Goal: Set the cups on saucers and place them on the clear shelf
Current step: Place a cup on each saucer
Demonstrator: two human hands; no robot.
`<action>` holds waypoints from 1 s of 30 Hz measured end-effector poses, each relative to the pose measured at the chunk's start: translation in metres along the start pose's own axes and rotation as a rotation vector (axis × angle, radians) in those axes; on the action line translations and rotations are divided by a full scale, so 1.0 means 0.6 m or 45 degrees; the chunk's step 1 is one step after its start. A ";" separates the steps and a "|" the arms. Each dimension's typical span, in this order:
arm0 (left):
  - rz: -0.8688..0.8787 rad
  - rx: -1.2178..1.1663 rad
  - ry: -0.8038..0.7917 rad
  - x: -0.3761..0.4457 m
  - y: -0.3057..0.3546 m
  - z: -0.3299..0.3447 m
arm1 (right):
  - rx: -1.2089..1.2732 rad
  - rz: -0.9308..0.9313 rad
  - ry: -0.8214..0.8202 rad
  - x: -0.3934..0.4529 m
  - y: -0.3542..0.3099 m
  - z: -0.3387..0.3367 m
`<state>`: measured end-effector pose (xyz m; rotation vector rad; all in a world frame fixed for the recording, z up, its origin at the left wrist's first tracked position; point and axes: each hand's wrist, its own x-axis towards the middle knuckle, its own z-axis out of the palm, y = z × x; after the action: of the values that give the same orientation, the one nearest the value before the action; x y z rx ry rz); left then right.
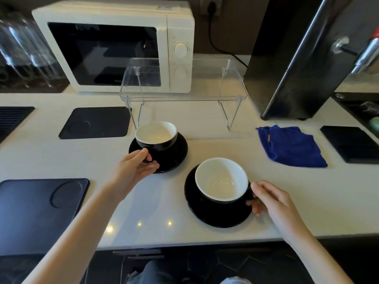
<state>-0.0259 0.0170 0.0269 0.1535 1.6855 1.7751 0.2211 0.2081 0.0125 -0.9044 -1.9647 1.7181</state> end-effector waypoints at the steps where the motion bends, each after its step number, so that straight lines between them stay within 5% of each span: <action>1: -0.003 0.023 0.006 0.000 0.002 -0.002 | -0.016 -0.002 0.004 0.000 0.000 0.000; 15: -0.103 0.246 -0.088 -0.013 -0.013 -0.005 | -0.166 -0.063 0.039 -0.013 0.021 -0.005; 25: 0.162 0.199 0.307 -0.032 -0.057 0.007 | 0.048 0.090 0.110 -0.023 0.024 -0.003; 30: 0.070 0.094 0.392 -0.033 -0.057 -0.004 | 0.176 0.269 0.020 -0.030 0.023 -0.002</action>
<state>0.0013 0.0022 0.0021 -0.0449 1.9808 1.8511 0.2375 0.1974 0.0014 -1.1045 -1.7682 1.9285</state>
